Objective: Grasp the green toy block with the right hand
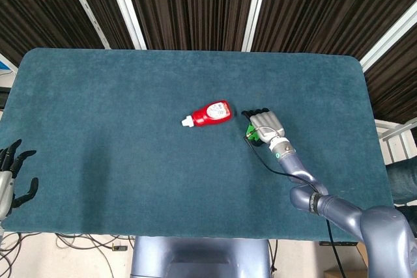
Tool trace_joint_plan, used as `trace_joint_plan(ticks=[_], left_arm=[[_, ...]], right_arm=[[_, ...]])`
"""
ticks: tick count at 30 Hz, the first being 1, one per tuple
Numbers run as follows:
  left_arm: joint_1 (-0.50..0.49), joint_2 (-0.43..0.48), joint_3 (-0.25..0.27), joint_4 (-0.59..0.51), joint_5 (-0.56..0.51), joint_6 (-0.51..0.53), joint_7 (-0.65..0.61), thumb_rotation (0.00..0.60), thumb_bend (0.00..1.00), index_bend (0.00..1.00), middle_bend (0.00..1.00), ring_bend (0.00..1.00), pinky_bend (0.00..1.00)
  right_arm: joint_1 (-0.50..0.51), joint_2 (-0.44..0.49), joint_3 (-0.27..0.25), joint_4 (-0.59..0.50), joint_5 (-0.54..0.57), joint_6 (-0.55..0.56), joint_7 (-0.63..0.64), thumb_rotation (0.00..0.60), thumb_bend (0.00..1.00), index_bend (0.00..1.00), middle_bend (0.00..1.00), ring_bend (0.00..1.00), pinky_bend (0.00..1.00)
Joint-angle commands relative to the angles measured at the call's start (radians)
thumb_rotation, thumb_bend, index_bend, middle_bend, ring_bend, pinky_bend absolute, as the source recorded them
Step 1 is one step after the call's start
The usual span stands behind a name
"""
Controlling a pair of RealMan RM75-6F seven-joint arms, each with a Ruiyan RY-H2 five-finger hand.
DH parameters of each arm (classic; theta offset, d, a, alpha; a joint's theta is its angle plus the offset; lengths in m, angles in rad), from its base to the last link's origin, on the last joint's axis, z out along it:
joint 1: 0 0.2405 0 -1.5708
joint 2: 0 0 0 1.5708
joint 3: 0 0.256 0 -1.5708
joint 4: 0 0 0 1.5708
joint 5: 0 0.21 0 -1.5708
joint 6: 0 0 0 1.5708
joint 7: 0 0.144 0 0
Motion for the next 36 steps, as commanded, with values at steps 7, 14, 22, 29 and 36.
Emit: trace_joint_plan(ticks=[7,14,22,29,36], left_arm=[[-0.001,0.003,0.003,-0.005,-0.002,-0.005,0.002,0.6,0.45,0.19,0.0,0.0,0.0],[-0.001,0.005,0.004,-0.007,-0.003,-0.008,0.001,0.6,0.45,0.19,0.0,0.0,0.0],[-0.001,0.006,0.004,-0.007,-0.004,-0.009,0.0,0.6,0.45,0.19,0.0,0.0,0.0],[-0.001,0.005,0.005,-0.007,-0.002,-0.007,0.004,0.6,0.45,0.19,0.0,0.0,0.0],[0.0,-0.001,0.005,-0.005,0.001,-0.001,0.014,0.6,0.45,0.19,0.0,0.0,0.0]], right_arm=[[-0.002,0.051,-0.015,-0.058,0.049,-0.012,-0.059,0.6,0.43,0.28,0.35,0.39,0.41],[-0.017,0.052,-0.011,-0.073,0.027,0.025,-0.015,0.6,0.54,0.38,0.45,0.52,0.53],[-0.047,0.134,0.018,-0.191,-0.05,0.109,0.094,0.6,0.55,0.39,0.46,0.54,0.55],[-0.167,0.351,0.106,-0.507,-0.109,0.243,0.374,0.6,0.54,0.4,0.46,0.53,0.55],[-0.32,0.632,0.132,-0.735,-0.329,0.348,0.857,0.6,0.53,0.4,0.45,0.52,0.54]])
